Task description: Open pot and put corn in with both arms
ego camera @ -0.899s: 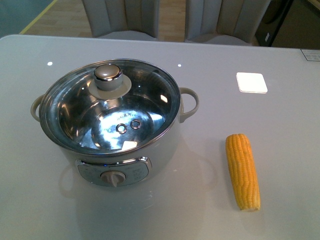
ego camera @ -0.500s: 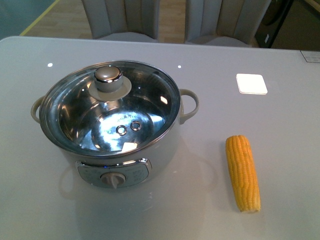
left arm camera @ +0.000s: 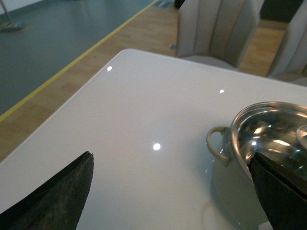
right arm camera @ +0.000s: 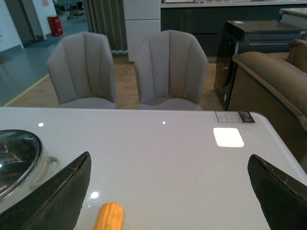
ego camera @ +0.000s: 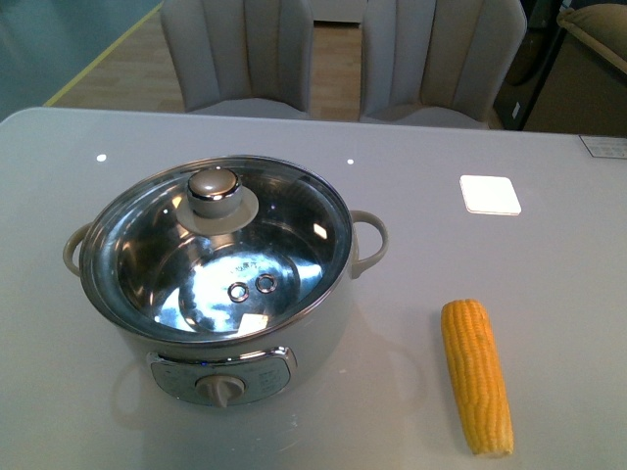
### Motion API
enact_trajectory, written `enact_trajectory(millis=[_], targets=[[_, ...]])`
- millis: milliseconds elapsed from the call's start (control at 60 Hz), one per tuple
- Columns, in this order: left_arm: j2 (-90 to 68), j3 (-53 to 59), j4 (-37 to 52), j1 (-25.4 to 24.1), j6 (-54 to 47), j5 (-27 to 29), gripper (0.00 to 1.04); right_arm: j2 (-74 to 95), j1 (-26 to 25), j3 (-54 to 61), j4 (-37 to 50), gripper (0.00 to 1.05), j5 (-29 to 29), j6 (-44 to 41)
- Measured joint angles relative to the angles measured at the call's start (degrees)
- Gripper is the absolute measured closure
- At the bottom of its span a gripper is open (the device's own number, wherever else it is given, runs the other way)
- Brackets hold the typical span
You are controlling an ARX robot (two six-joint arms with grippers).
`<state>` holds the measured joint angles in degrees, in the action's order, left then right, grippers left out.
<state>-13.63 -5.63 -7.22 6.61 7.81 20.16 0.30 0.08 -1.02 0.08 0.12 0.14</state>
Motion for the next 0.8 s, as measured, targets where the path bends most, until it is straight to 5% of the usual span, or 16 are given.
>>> enact_trajectory(millis=[133,516,799], targets=[[-11.3,-1.6,10.7,-1.5,1.1,-2.7,0.07,0.0,0.0,0.0,0.0,0.09,0.0,0.0],[-54.6,-12.5,50.8,-4.9,-3.6,-22.0,0.07,0.0,0.0,0.0,0.0,0.09,0.0,0.0],[-73.7,-18.6,60.0,-3.4,-10.6,-30.6,0.07,0.0,0.0,0.0,0.0,0.09,0.0,0.0]])
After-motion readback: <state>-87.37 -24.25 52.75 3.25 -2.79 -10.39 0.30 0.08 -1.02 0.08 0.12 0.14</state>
